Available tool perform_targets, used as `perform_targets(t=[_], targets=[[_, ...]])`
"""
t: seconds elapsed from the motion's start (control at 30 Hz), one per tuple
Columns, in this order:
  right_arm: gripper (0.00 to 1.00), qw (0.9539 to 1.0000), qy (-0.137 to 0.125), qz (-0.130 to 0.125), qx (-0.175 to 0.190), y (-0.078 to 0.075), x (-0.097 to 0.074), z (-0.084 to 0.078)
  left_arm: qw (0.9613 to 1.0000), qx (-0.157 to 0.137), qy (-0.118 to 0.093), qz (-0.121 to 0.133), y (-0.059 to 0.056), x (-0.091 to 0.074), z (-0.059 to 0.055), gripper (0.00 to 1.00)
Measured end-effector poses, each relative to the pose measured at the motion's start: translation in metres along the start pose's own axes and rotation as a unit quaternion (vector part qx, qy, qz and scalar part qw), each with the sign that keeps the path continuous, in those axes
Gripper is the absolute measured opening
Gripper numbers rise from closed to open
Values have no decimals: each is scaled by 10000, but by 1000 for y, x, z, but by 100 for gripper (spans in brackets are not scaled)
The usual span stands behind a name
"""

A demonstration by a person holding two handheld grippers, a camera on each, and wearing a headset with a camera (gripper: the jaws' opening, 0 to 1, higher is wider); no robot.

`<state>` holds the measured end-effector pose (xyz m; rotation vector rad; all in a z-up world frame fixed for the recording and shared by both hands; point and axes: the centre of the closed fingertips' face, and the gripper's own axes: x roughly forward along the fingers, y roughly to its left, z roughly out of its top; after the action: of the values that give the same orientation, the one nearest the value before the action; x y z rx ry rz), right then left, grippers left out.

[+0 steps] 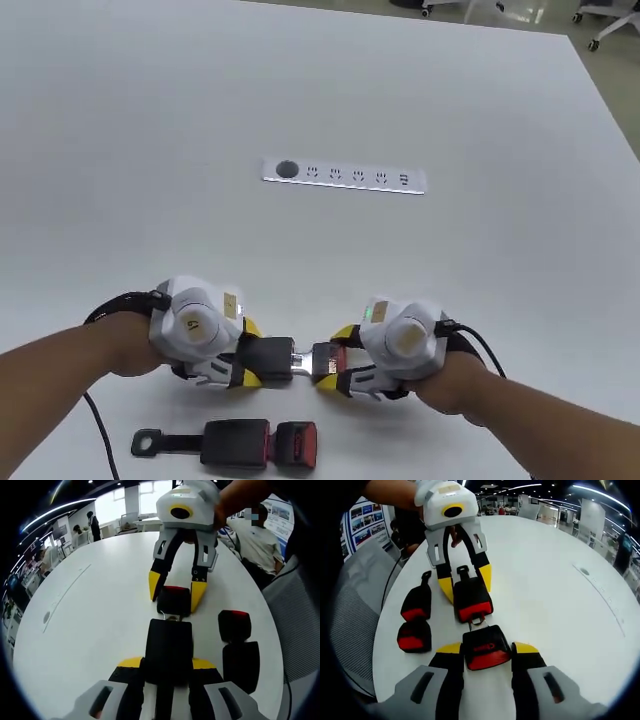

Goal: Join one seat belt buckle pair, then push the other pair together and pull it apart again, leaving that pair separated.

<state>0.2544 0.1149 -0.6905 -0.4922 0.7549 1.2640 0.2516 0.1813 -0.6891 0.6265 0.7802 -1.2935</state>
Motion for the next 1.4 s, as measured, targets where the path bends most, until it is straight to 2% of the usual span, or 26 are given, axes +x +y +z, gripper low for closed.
perform_targets(t=[0.5, 0.63, 0.73, 1.4], targets=[[34, 10000, -53, -22, 81, -6, 5, 1, 9998, 122, 88, -100, -1, 0, 0, 33], [34, 9999, -52, -24, 94, -6, 8, 4, 9999, 111, 76, -101, 0, 1, -2, 33], [34, 9999, -70, -56, 90, -3, 14, 13, 9997, 138, 127, -132, 0, 2, -1, 33], [34, 9999, -43, -96, 35, -3, 12, 13, 9994, 188, 232, -172, -1, 3, -3, 34]])
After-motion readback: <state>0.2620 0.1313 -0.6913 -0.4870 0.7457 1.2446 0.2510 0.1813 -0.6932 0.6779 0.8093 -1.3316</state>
